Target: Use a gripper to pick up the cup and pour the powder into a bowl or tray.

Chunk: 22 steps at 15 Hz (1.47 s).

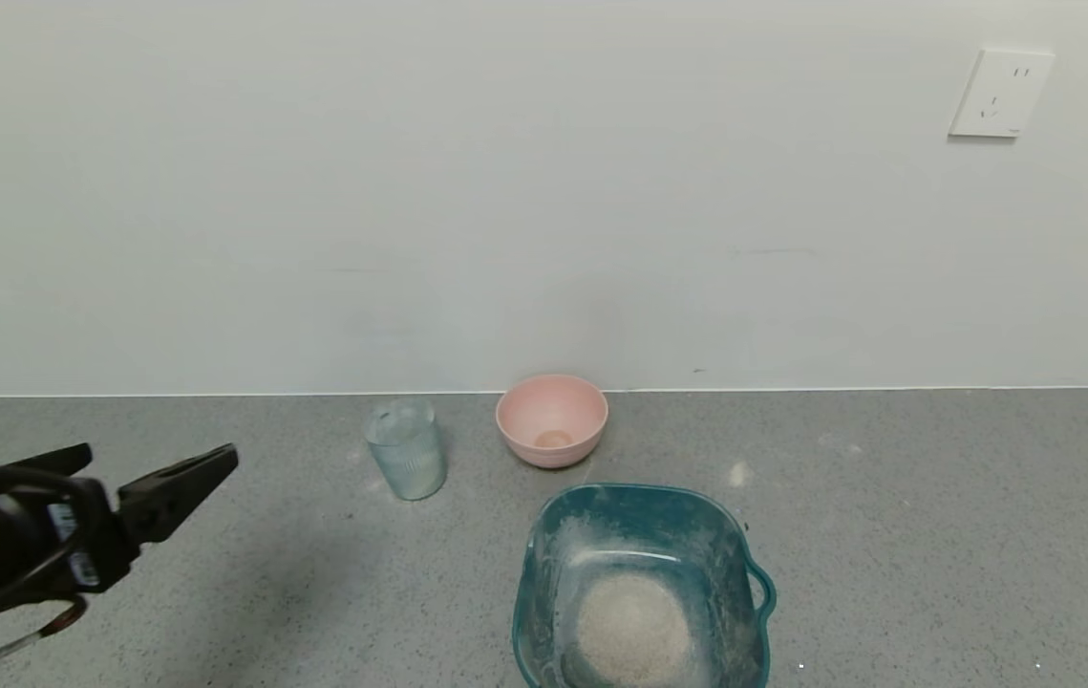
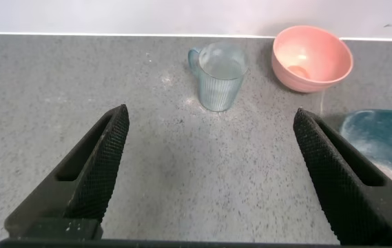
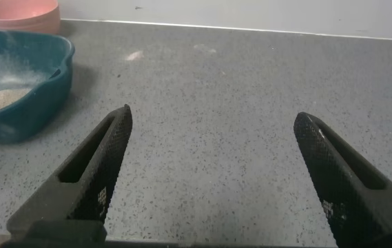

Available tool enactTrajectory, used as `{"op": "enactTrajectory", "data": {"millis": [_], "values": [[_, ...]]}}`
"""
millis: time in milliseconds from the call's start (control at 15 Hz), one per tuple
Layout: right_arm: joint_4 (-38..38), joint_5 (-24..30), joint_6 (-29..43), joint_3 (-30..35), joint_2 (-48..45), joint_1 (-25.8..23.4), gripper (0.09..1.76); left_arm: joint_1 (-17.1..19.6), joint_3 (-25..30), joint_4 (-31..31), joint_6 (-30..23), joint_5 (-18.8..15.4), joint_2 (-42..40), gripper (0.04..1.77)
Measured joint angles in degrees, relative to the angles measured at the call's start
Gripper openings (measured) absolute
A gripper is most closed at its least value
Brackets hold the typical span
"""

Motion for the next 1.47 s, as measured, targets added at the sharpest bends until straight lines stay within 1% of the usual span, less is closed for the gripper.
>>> {"op": "enactTrajectory", "data": {"millis": [333,467,533,600,733,867,1067,1133,1267,1333,1467], "values": [[0.05,0.0,-0.02,0.0,0.0,0.0,1.71,-0.05,0.26,12.93,0.85,0.0,-19.38,1.71],[0.0,0.0,-0.02,0.0,0.0,0.0,1.71,0.28,0.06,15.77,2.39,0.41,-25.39,1.71],[0.02,0.0,-0.02,0.0,0.0,0.0,1.71,1.16,0.09,16.36,2.83,0.63,-28.01,1.71],[0.0,0.01,0.0,0.0,0.0,0.0,1.71,2.69,0.26,16.54,3.27,0.66,-29.92,1.71],[0.02,0.01,0.0,0.0,0.0,0.02,1.71,7.06,1.0,16.65,4.63,0.29,-32.91,1.71],[0.02,0.01,0.0,0.0,0.0,0.02,1.71,10.31,2.74,16.76,5.23,-0.09,-36.11,1.71],[-0.02,0.0,-0.02,0.0,0.0,0.02,1.71,11.91,6.7,18.2,4.73,0.66,-41.07,1.71],[0.0,0.01,-0.02,0.0,0.0,0.02,1.71,12.13,8.61,17.46,4.1,1.27,-42.01,1.72],[0.0,0.0,0.0,0.0,0.0,0.0,1.71,12.4,11.42,12.08,3.79,1.51,-42.98,1.72],[-0.02,0.0,0.0,0.0,0.0,0.0,1.71,12.59,12.08,11.64,4.0,1.82,-43.25,1.72],[0.0,0.01,0.0,0.0,0.0,0.0,1.71,14.69,12.21,11.62,4.4,1.56,-43.56,1.72]]}}
